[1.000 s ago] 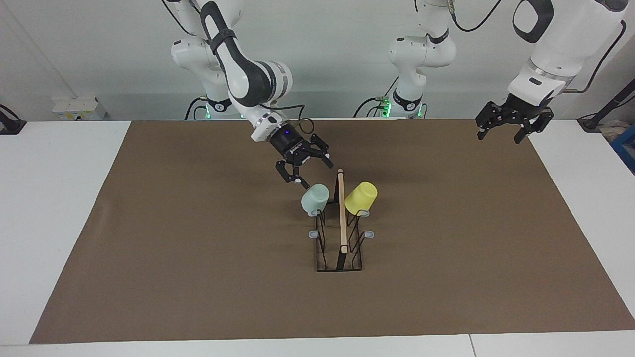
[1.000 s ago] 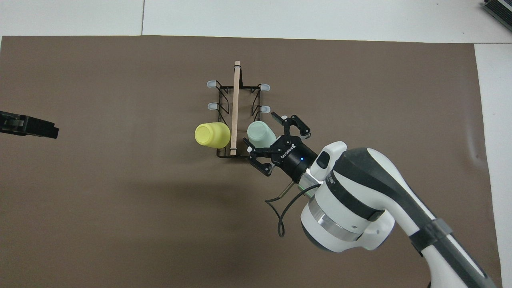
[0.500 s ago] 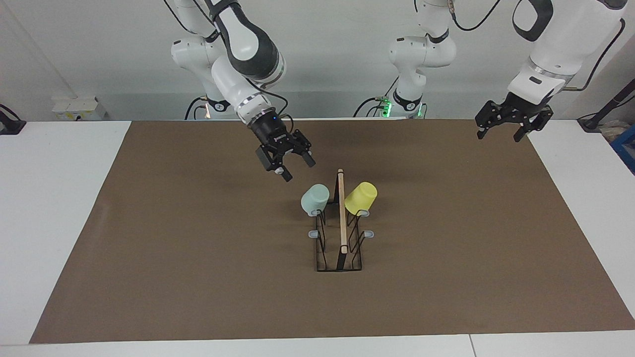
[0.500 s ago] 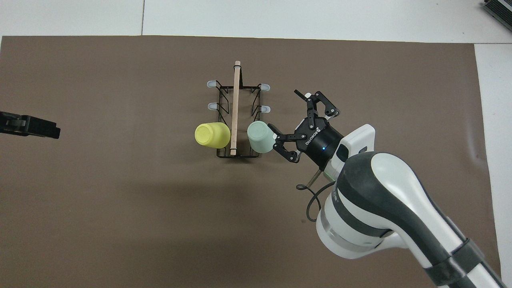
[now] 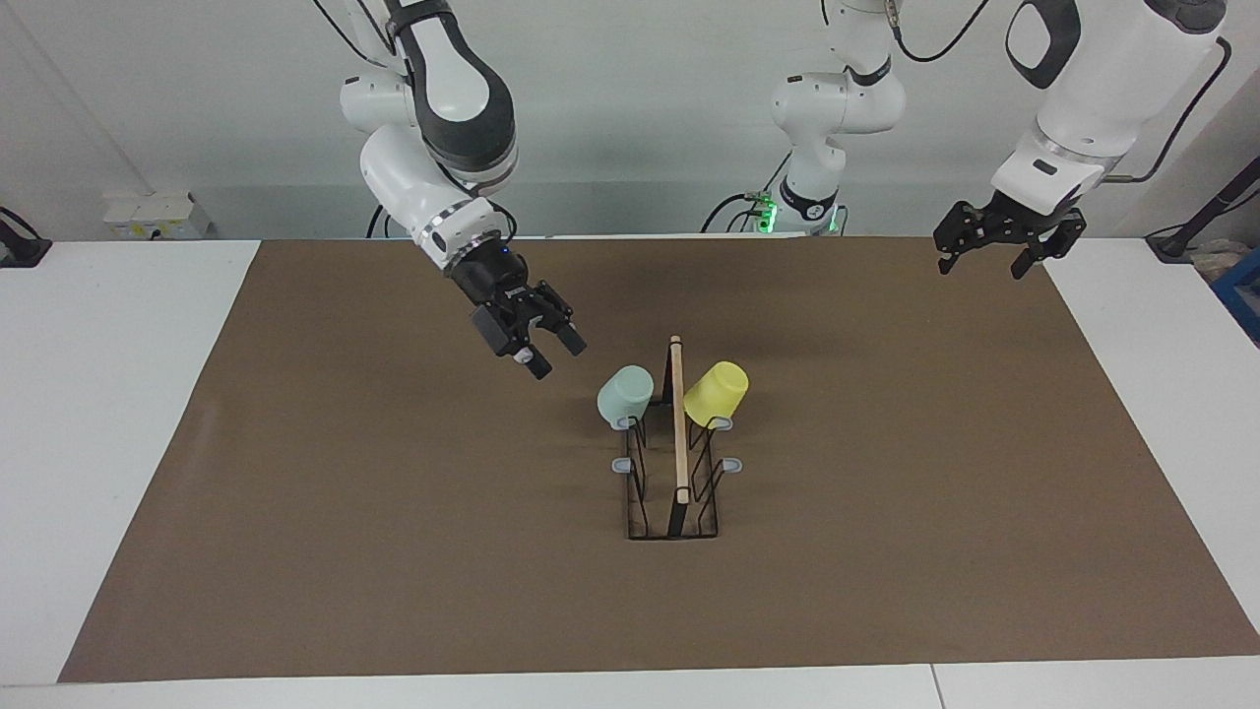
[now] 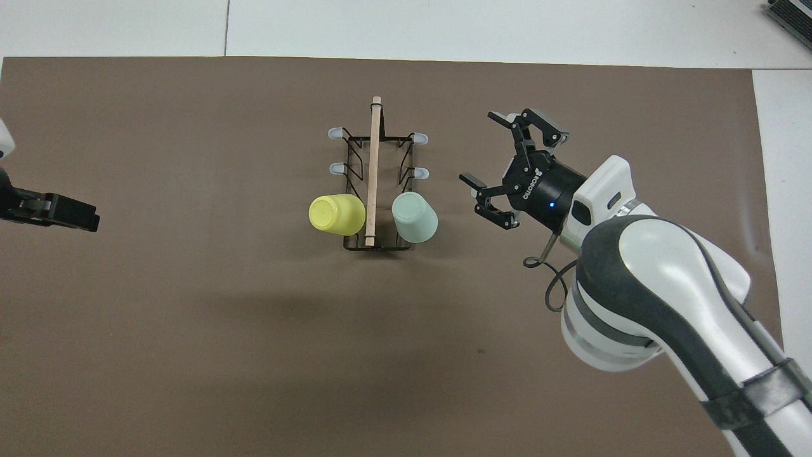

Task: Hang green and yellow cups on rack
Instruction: 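Open the right gripper and pull it back from the green cup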

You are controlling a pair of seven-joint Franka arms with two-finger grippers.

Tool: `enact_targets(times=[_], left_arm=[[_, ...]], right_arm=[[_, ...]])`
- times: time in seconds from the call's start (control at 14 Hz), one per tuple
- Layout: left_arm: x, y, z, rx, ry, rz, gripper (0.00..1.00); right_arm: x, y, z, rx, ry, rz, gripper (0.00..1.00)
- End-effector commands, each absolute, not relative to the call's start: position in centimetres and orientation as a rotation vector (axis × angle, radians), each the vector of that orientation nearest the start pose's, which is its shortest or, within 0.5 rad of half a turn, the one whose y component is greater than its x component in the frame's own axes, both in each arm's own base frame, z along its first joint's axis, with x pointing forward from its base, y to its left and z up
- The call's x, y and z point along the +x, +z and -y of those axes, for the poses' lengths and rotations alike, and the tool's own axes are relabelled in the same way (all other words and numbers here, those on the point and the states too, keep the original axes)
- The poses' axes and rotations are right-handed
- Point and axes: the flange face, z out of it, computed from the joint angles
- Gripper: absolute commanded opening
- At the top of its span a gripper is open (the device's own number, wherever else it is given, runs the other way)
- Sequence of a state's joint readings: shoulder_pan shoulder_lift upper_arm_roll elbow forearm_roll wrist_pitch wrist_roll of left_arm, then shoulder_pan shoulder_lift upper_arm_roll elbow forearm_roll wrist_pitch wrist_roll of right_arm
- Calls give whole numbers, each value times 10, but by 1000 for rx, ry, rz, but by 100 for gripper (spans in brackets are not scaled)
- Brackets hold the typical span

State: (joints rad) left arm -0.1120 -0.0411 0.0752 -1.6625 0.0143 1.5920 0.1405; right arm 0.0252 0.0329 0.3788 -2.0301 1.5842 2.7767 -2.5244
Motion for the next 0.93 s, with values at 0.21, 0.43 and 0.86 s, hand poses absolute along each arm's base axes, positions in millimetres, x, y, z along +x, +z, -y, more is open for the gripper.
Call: enact_targets(times=[0.21,0.43,0.86], left_arm=[[535,602,17,-3108,61,-239,100],[534,604,14,-3117,56,-234,100],[536,603,17,-3138,43,-227,100]], right_arm=[[577,493,-106,-1700,-1162,1969,100],[568,512,-83,-1786,-760,1948,100],[553,508,-75,-2222,-247,1684,100]])
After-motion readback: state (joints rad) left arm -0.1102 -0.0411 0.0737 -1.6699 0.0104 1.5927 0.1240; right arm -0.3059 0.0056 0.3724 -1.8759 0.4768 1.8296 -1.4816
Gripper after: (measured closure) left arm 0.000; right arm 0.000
